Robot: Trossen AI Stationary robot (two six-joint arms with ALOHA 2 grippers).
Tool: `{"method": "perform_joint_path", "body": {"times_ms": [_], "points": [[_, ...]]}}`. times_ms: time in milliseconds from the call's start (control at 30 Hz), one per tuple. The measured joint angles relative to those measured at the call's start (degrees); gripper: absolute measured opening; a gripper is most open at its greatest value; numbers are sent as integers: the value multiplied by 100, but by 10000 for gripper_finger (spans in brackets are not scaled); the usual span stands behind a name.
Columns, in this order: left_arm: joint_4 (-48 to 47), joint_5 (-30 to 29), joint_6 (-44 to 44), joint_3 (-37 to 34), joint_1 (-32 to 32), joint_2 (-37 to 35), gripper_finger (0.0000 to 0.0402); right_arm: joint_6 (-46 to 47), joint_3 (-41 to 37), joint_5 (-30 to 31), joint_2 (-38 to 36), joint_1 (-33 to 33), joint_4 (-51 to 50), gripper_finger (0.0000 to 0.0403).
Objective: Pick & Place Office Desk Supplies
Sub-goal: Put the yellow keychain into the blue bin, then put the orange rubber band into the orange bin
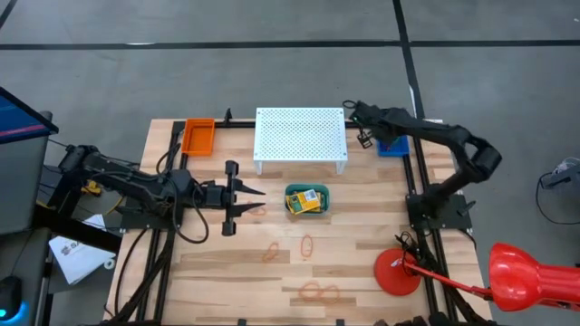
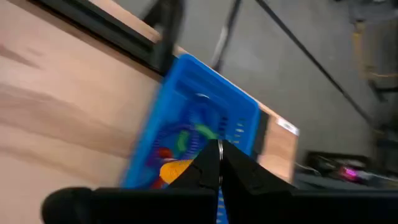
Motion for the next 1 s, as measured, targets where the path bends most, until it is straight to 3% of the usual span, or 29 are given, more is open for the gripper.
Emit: {"method": "perform_joint_path", "body": {"times_ms": [467,833,1000], "points": [[-61,47,-5,0,0,2,99,-269,-4,60,499,-373,27,14],[-162,34,-9,0,7,2,99,-398,-3,224,484,-262,26,142],[-444,-408,-43,0,7,2,99,-345,-2,222,470,-143,-3,204]]}}
